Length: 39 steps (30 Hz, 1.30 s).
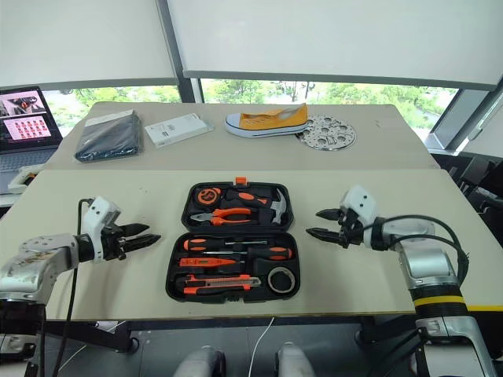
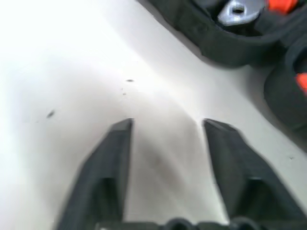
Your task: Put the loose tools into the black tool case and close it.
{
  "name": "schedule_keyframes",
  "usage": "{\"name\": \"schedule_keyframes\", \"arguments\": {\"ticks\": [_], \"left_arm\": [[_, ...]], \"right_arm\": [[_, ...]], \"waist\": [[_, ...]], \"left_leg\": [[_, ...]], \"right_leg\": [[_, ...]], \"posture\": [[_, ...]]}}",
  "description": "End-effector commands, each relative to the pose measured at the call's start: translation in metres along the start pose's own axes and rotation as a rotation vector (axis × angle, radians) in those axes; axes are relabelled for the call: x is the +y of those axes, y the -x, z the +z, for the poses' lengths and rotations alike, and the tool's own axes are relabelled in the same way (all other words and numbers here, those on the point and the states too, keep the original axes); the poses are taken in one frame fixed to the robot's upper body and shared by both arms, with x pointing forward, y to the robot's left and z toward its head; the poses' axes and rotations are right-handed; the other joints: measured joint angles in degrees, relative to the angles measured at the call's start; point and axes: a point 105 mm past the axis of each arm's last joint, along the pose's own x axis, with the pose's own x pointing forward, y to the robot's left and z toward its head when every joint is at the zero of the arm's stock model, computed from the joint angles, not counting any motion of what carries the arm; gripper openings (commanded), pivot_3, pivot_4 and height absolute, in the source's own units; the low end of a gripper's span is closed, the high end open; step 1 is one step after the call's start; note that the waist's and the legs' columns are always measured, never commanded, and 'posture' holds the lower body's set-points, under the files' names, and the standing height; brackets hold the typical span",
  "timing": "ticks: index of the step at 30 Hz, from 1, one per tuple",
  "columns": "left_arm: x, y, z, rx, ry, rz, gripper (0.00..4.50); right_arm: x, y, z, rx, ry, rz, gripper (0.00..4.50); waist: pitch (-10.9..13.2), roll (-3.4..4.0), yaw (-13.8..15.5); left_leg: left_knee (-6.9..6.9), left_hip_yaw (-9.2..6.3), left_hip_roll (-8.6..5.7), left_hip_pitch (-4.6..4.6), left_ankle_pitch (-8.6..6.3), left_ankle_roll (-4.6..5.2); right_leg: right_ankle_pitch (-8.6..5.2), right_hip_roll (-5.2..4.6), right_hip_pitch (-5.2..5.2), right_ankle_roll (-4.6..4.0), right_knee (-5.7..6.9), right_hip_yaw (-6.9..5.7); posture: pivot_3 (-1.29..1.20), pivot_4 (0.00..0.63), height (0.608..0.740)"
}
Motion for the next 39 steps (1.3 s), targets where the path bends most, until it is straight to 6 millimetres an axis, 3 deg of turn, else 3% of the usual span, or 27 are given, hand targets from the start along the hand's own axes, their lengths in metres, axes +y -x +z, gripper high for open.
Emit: {"name": "schedule_keyframes", "arguments": {"ticks": [1,4,8,13,20,23,31,32,34,39], "left_arm": [[-0.009,0.001,0.033,0.003,0.121,-0.048,4.01],[-0.015,-0.014,0.053,0.006,0.199,-0.061,4.01],[-0.02,-0.04,0.07,0.009,0.223,-0.048,4.01],[-0.021,-0.062,0.069,0.055,0.207,-0.04,4.01],[-0.023,-0.072,0.069,0.086,0.201,-0.051,4.01],[-0.022,-0.072,0.069,0.082,0.21,-0.044,3.32],[-0.023,-0.076,0.067,0.042,0.257,-0.047,0.19],[-0.023,-0.076,0.067,0.035,0.266,-0.044,0.0],[-0.017,-0.074,0.068,-0.01,0.278,-0.014,0.0],[-0.018,-0.064,0.086,-0.229,0.273,-0.065,0.0]], "right_arm": [[0.009,0.004,0.027,0.039,-0.107,0.042,4.44],[0.009,-0.004,0.025,0.19,-0.24,0.028,4.44],[0.002,-0.023,0.032,0.268,-0.339,-0.026,4.44],[-0.008,-0.04,0.035,0.313,-0.397,-0.086,4.44],[-0.013,-0.05,0.031,0.341,-0.422,-0.115,4.44],[-0.014,-0.055,0.029,0.342,-0.448,-0.12,3.75],[-0.016,-0.058,0.021,0.331,-0.551,-0.132,1.01],[-0.017,-0.058,0.021,0.327,-0.556,-0.134,0.57],[-0.025,-0.06,0.036,0.193,-0.496,-0.158,0.1],[-0.007,-0.053,0.082,-0.114,-0.323,-0.012,0.1]], "waist": [[0.03,-0.04,0.08],[0.05,-0.08,0.39],[0.05,-0.08,0.27],[0.06,-0.11,-0.17],[0.06,-0.11,0.03],[0.06,-0.11,0.01],[0.06,-0.11,0.12],[0.06,-0.11,0.14],[0.06,-0.11,0.13],[0.06,-0.1,-0.02]], "left_leg": [[0.0,0.0,0.01,0.02,0.01,0.0],[0.05,-0.05,0.03,0.02,0.03,0.01],[0.04,-0.05,-0.06,-0.02,0.03,0.02],[0.02,-0.05,-0.1,-0.56,0.02,0.04],[0.02,-0.07,-0.17,-1.11,0.02,0.04],[0.03,-0.07,-0.2,-1.13,0.02,0.04],[0.06,-0.08,-0.21,-0.81,0.03,0.04],[0.07,-0.09,-0.21,-0.77,0.05,0.02],[0.08,-0.09,-0.22,-0.77,0.11,0.03],[0.09,-0.1,-0.2,-0.8,0.31,0.03]], "right_leg": [[0.0,0.03,0.0,0.04,-0.01,0.0],[-0.03,0.07,0.03,0.15,0.0,-0.04],[0.03,0.04,0.06,0.07,-0.08,0.0],[0.18,0.04,-0.49,-0.16,-0.01,0.04],[0.25,-0.04,-0.95,-0.11,-0.03,0.01],[0.28,-0.07,-0.94,-0.06,-0.05,0.01],[0.32,-0.08,-0.64,-0.02,0.0,0.02],[0.36,-0.08,-0.6,0.0,0.0,0.02],[0.44,-0.08,-0.6,0.05,-0.02,0.02],[0.59,-0.07,-0.64,0.07,-0.02,0.04]], "posture": [[0.0,0.15,0.74],[0.0,0.15,0.74],[0.0,0.15,0.74],[0.0,0.15,0.74],[0.0,0.15,0.74],[0.0,0.15,0.74],[0.0,0.15,0.74],[0.0,0.15,0.74],[0.0,0.15,0.74],[0.0,0.15,0.74]]}}
